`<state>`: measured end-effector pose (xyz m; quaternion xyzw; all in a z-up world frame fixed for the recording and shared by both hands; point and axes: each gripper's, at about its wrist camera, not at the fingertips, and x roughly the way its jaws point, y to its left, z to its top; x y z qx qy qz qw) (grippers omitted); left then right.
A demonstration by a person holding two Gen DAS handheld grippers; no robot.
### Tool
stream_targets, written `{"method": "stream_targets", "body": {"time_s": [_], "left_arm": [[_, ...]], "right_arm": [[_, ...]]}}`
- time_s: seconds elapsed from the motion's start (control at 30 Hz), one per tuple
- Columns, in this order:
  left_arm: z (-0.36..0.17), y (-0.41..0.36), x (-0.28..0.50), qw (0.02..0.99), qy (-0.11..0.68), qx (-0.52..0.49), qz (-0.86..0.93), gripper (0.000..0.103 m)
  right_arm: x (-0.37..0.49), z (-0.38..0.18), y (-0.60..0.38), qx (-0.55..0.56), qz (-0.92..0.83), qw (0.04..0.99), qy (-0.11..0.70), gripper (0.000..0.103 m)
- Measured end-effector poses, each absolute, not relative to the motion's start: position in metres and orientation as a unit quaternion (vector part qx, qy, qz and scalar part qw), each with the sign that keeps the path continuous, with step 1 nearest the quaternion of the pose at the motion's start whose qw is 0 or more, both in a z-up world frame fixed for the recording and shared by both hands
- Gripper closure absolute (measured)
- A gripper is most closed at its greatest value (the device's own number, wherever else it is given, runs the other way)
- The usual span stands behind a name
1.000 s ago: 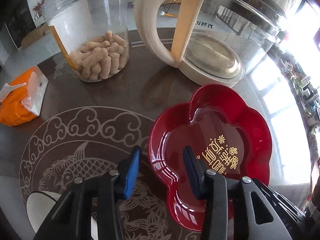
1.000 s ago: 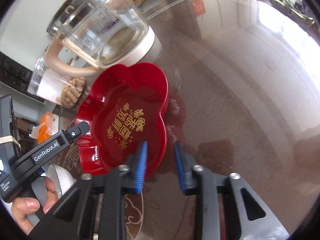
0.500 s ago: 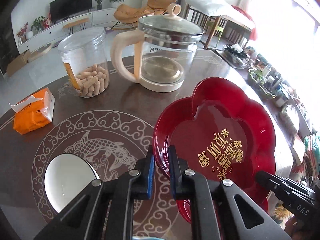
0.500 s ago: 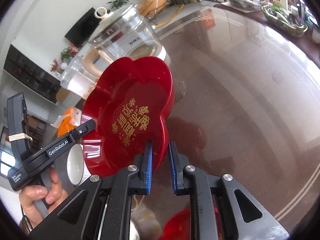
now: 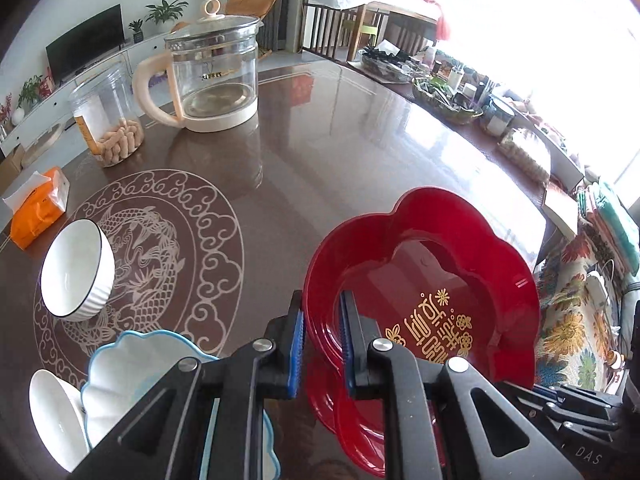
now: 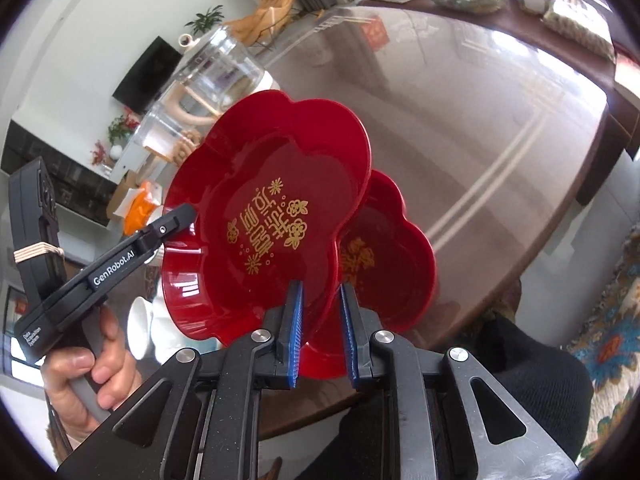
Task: Organize plates and bowls
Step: 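Lower the third red plate onto the stack and open the right tool, then withdraw the right tool from the red plate stack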
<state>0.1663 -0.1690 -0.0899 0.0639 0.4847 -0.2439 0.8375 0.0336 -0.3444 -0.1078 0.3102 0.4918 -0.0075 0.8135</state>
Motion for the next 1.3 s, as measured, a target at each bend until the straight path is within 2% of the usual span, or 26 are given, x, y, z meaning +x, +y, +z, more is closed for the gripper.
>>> {"method": "stream_targets", "body": {"time_s": [0.43, 0.5, 0.53, 0.6, 0.67, 0.73, 0.8, 0.87, 0.97, 1.03, 1.07, 1.1, 1.2, 1.3], "left_arm": [[-0.128, -0.193, 0.182, 0.836, 0.486, 0.123, -0.222, 0.089], [-0.132, -0.194, 0.181, 0.835, 0.486, 0.129, -0.222, 0.089], [-0.133, -0.196, 0.180, 0.835, 0.486, 0.132, -0.222, 0.084], [-0.134, -0.197, 0.179, 0.836, 0.482, 0.137, -0.223, 0.082], [-0.132, -0.199, 0.177, 0.839, 0.477, 0.142, -0.220, 0.073], [-0.124, -0.197, 0.176, 0.845, 0.468, 0.139, -0.218, 0.048], [-0.109, -0.191, 0.175, 0.860, 0.447, 0.128, -0.209, 0.035], [-0.085, -0.180, 0.170, 0.877, 0.422, 0.104, -0.206, 0.032], [-0.043, -0.158, 0.150, 0.898, 0.379, 0.061, -0.214, 0.022], [-0.017, -0.139, 0.127, 0.915, 0.340, 0.036, -0.216, 0.006], [-0.007, -0.129, 0.114, 0.923, 0.320, 0.026, -0.212, 0.002], [0.000, -0.118, 0.098, 0.932, 0.298, 0.017, -0.207, 0.000], [0.001, -0.084, 0.055, 0.947, 0.260, 0.004, -0.190, 0.000], [-0.022, -0.055, 0.021, 0.950, 0.265, 0.012, -0.164, 0.000]], "right_arm": [[0.025, -0.131, -0.336, 0.333, 0.010, 0.801, 0.497, 0.077], [0.025, -0.133, -0.334, 0.336, 0.016, 0.799, 0.498, 0.073], [0.024, -0.133, -0.334, 0.337, 0.019, 0.797, 0.501, 0.072], [0.017, -0.134, -0.334, 0.340, 0.022, 0.797, 0.499, 0.067], [0.005, -0.133, -0.335, 0.336, 0.020, 0.801, 0.494, 0.059], [-0.002, -0.126, -0.335, 0.329, 0.013, 0.811, 0.484, 0.056], [-0.010, -0.115, -0.335, 0.317, 0.004, 0.826, 0.466, 0.055], [-0.021, -0.097, -0.335, 0.303, -0.012, 0.849, 0.433, 0.055], [-0.041, -0.057, -0.330, 0.254, -0.042, 0.899, 0.354, 0.045], [-0.058, -0.029, -0.320, 0.199, -0.074, 0.935, 0.283, 0.041], [-0.065, -0.017, -0.314, 0.173, -0.089, 0.949, 0.247, 0.035], [-0.074, -0.008, -0.307, 0.151, -0.102, 0.960, 0.211, 0.029], [-0.095, -0.002, -0.288, 0.112, -0.139, 0.976, 0.125, 0.023], [-0.101, -0.018, -0.270, 0.098, -0.151, 0.980, 0.087, 0.022]]}}
